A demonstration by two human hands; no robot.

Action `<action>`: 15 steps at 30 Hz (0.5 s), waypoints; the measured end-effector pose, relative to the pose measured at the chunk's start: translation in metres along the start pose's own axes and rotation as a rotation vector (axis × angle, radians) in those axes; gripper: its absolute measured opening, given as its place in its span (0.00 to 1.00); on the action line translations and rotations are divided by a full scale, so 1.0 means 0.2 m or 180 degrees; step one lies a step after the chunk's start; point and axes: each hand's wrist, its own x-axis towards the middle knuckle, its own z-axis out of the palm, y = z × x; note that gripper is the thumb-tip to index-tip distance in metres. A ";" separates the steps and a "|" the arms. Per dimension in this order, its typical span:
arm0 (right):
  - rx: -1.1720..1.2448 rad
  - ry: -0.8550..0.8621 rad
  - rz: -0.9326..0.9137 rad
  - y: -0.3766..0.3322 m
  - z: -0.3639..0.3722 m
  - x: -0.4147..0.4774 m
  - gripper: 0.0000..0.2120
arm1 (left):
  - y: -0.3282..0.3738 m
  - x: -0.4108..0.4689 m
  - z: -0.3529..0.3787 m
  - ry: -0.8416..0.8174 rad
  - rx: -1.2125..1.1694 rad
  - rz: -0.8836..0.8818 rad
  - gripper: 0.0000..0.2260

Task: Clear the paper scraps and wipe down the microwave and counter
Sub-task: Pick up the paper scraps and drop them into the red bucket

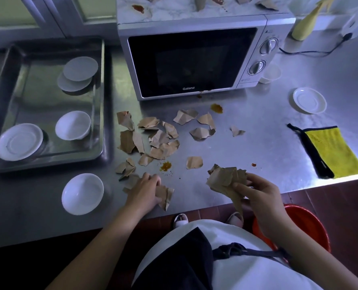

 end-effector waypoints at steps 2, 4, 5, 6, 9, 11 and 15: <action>-0.0018 -0.0072 -0.0027 -0.01 0.02 0.01 0.12 | 0.01 0.00 0.01 0.0033 -0.0001 0.0013 0.20; -0.0062 -0.0157 -0.0066 -0.03 0.04 0.03 0.12 | 0.01 0.00 0.01 0.0039 0.0031 -0.0014 0.18; -0.0092 -0.0208 -0.0090 -0.03 0.05 0.03 0.12 | 0.02 0.00 0.01 0.0025 0.0048 -0.0049 0.16; -0.0121 -0.0251 -0.0117 -0.04 0.05 0.04 0.12 | 0.02 0.00 0.00 0.0006 0.0071 -0.0087 0.15; -0.0184 -0.0350 -0.0184 -0.04 0.06 0.07 0.13 | 0.03 0.00 -0.01 0.0034 0.0139 -0.0122 0.16; -0.0216 -0.0423 -0.0196 -0.05 0.05 0.10 0.13 | 0.03 -0.01 0.00 0.0088 0.0165 -0.0077 0.18; -0.0331 -0.0638 -0.0245 -0.06 0.05 0.16 0.12 | 0.04 -0.02 -0.02 0.0132 0.0252 -0.0210 0.17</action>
